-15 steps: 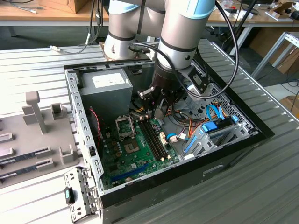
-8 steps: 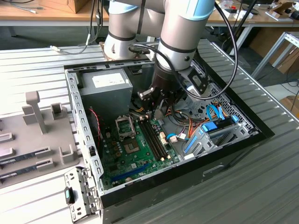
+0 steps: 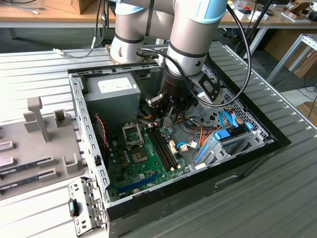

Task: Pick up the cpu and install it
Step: 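Pick up the cpu and move it towards the insertion slot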

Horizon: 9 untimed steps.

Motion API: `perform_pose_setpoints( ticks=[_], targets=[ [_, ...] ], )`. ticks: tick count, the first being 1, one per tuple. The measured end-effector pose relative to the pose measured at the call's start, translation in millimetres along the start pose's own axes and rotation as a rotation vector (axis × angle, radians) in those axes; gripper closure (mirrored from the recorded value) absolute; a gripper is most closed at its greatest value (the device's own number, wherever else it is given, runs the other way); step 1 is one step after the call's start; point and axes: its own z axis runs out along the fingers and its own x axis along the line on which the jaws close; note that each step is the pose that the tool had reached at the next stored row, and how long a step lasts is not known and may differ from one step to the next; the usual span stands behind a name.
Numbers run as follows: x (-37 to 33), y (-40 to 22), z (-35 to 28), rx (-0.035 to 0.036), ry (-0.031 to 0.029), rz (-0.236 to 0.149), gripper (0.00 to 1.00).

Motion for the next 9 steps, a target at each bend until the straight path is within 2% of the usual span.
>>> perform_pose_setpoints(
  ticks=[9],
  targets=[
    [0.3, 0.1, 3.3, 0.0001, 0.0000, 0.000, 0.53]
  ],
)
